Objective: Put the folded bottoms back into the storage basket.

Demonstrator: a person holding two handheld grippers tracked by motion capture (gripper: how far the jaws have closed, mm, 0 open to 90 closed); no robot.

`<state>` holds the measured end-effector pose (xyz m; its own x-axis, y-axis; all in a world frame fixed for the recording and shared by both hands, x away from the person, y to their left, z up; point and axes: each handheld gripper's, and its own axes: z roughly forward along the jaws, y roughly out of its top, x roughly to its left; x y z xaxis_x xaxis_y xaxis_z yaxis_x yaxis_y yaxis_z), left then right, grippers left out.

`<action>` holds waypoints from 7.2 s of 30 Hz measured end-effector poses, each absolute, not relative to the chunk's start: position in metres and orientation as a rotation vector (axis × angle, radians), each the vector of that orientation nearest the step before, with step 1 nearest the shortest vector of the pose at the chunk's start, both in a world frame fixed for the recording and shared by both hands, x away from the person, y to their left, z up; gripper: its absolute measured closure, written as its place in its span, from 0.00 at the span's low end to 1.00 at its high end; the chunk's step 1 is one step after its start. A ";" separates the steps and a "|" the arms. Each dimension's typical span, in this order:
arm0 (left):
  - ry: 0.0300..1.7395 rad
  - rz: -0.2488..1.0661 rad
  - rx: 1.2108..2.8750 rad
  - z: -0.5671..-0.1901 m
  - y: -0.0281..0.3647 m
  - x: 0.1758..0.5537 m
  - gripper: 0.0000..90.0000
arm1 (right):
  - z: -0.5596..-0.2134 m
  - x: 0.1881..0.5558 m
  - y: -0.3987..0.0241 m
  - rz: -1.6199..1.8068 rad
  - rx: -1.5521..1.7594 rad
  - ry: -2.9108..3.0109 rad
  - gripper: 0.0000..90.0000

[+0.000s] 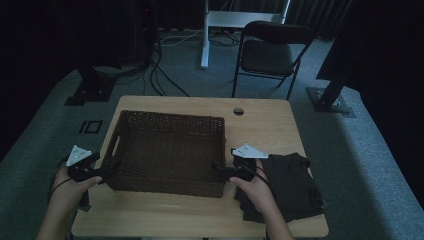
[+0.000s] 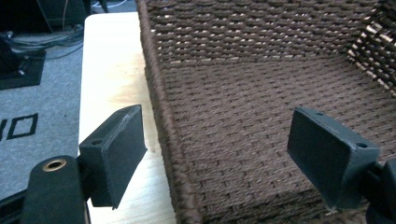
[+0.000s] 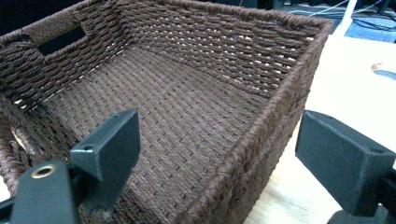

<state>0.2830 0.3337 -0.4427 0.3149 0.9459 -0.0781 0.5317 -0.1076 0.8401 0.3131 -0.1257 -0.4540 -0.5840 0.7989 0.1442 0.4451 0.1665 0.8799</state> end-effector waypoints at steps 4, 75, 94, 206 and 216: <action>1.317 0.616 1.767 -0.440 0.330 0.283 0.22 | -0.451 0.312 -0.129 1.369 1.158 2.105 0.15; 0.898 0.407 1.882 -0.417 0.168 0.303 0.22 | -0.442 0.294 -0.244 1.268 1.285 1.911 0.15; 0.787 0.318 1.925 -0.421 0.107 0.306 0.22 | -0.447 0.280 -0.283 1.235 1.338 1.849 0.15; 1.018 0.203 2.027 -0.550 -0.100 0.294 0.12 | -0.552 0.285 -0.365 1.076 1.703 1.901 0.15; 0.993 0.158 2.001 -0.549 -0.108 0.295 0.63 | -0.544 0.288 -0.363 1.141 1.724 1.990 0.60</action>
